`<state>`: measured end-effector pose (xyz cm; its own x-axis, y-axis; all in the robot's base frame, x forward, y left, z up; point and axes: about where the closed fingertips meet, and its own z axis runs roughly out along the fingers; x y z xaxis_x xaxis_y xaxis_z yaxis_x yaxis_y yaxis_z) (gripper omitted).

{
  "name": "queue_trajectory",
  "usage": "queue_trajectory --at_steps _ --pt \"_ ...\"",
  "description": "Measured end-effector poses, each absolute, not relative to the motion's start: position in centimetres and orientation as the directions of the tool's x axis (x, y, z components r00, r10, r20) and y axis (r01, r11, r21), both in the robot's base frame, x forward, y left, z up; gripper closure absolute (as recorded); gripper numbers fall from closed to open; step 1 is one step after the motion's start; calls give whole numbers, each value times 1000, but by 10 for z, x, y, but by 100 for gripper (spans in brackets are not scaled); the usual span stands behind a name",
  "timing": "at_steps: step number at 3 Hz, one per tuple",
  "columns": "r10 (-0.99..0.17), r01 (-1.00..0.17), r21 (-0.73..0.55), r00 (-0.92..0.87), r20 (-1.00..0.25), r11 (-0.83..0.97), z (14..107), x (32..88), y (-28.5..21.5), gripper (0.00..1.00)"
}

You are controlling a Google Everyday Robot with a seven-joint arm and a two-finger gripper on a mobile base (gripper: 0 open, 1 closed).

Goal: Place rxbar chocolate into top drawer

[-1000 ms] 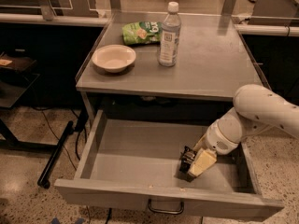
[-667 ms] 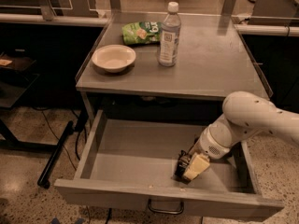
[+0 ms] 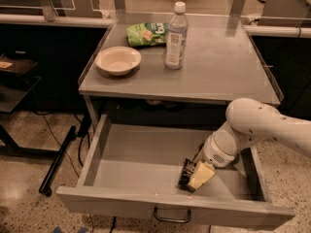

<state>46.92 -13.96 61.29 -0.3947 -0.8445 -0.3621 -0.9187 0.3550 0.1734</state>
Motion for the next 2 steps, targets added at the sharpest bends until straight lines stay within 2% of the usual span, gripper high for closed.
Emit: queue_trajectory --at_steps 2 --pt "-845 -919 173 -395 -362 355 613 469 -140 34"
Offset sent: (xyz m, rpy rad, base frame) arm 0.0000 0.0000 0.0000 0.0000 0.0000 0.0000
